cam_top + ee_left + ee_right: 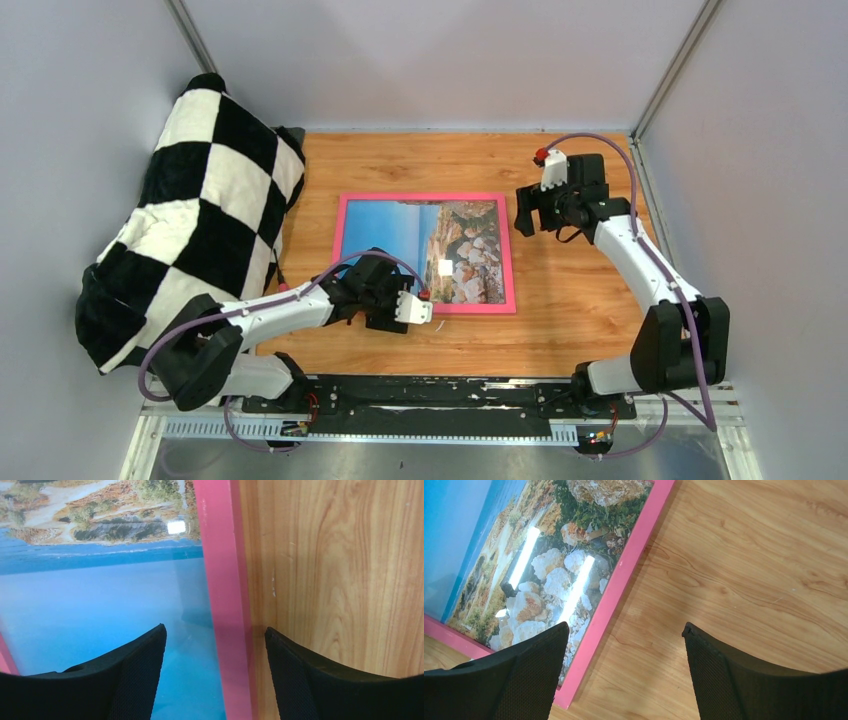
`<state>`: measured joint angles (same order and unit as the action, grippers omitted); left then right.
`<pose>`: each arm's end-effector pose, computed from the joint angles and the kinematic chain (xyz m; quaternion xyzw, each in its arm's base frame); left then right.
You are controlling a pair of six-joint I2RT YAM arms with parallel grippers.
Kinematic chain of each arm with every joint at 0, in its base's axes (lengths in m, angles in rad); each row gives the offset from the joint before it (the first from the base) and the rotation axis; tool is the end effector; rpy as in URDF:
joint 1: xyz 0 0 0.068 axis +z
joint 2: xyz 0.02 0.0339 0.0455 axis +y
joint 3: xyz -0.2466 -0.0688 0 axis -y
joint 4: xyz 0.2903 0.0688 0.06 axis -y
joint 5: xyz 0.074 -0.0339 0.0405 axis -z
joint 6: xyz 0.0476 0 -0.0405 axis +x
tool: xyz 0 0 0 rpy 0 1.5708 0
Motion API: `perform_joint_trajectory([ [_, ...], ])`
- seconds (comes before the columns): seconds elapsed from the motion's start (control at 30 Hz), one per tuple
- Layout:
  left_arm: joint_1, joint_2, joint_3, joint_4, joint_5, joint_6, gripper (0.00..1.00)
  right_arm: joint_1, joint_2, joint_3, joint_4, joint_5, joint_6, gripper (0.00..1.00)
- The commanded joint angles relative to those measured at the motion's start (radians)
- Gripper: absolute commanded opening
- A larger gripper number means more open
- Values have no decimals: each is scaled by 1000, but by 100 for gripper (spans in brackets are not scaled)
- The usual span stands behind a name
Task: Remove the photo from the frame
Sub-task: Turn over the photo frame at the center of the board.
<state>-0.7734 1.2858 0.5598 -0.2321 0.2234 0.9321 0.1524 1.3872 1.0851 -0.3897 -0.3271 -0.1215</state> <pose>0.1907 -0.2009 0.1038 0.7357 0.5981 -0.0822 0.3072 0.3552 0.0700 0.2509 -0.1905 0.8751 0.1538 0.4175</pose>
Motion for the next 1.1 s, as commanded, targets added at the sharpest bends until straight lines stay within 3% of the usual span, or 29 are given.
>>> perform_joint_trajectory([
  [0.0,-15,62,6,6,-51,-27,72,-11,-43,30,-33,23,-27,86],
  [0.33,-29,91,28,-59,-30,-45,46,-11,-105,57,-94,15,-83,85],
  [0.53,-45,105,39,-91,-41,-64,48,-10,-179,-2,-111,-7,-189,85],
  [0.7,-50,175,90,-141,-63,-91,44,-8,-260,-62,-130,-90,-291,85],
  [0.83,-50,230,128,-187,-57,-108,31,2,-343,-119,-149,-140,-434,85],
  [0.97,-50,259,157,-208,-42,-138,0,4,-439,-187,-173,-181,-582,87],
  [1.07,-50,252,189,-225,-33,-158,0,6,-512,-239,-224,-243,-742,86],
])
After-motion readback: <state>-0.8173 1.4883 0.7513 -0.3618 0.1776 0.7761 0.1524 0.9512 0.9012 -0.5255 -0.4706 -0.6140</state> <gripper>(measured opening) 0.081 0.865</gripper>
